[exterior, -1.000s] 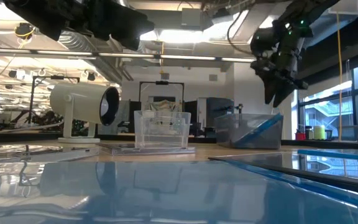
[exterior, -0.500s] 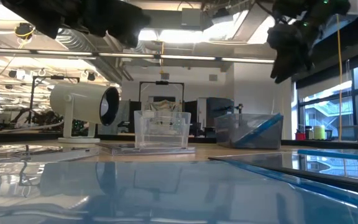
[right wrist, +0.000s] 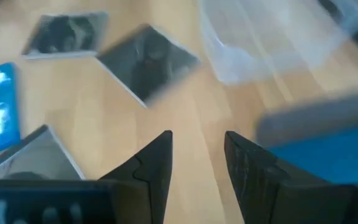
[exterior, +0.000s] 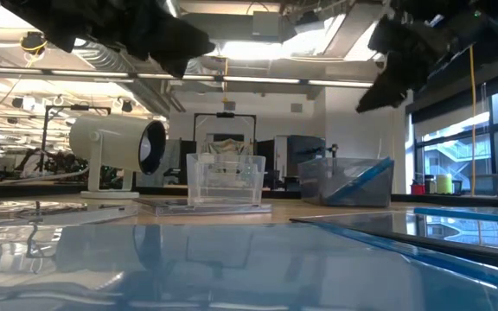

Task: Pick & place jewel cases by type
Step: Put the top blue cd case into the gray bin

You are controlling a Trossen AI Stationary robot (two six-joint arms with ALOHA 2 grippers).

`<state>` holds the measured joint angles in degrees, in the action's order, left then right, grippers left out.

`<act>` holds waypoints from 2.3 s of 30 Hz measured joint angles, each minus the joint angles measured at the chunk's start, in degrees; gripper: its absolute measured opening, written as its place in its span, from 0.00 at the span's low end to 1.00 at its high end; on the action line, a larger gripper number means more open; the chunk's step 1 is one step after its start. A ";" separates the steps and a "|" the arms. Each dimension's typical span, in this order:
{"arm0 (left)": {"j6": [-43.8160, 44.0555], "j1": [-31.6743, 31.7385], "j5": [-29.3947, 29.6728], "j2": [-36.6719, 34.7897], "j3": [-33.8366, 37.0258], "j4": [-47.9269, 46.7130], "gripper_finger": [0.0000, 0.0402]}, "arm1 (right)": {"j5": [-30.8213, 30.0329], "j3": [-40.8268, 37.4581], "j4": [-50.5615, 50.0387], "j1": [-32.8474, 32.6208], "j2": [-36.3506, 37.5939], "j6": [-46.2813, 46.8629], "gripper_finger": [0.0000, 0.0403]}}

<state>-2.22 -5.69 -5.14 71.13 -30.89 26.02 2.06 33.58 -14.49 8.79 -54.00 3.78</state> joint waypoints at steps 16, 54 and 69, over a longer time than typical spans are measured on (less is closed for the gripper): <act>-0.02 0.02 0.78 0.02 0.00 -0.13 0.21 | 2.62 -10.18 29.25 -8.20 -3.11 -3.53 0.37; 0.44 -0.63 8.33 5.43 -3.70 0.41 0.60 | -5.02 -7.28 20.90 -9.65 -7.32 0.67 0.76; -8.61 -0.46 8.06 28.58 -30.23 -15.14 0.60 | -13.94 15.20 -41.20 -19.27 -7.72 23.61 0.69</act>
<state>-10.83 -6.15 2.92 99.71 -61.12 10.87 -11.88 48.78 -55.70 -10.48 -61.71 27.39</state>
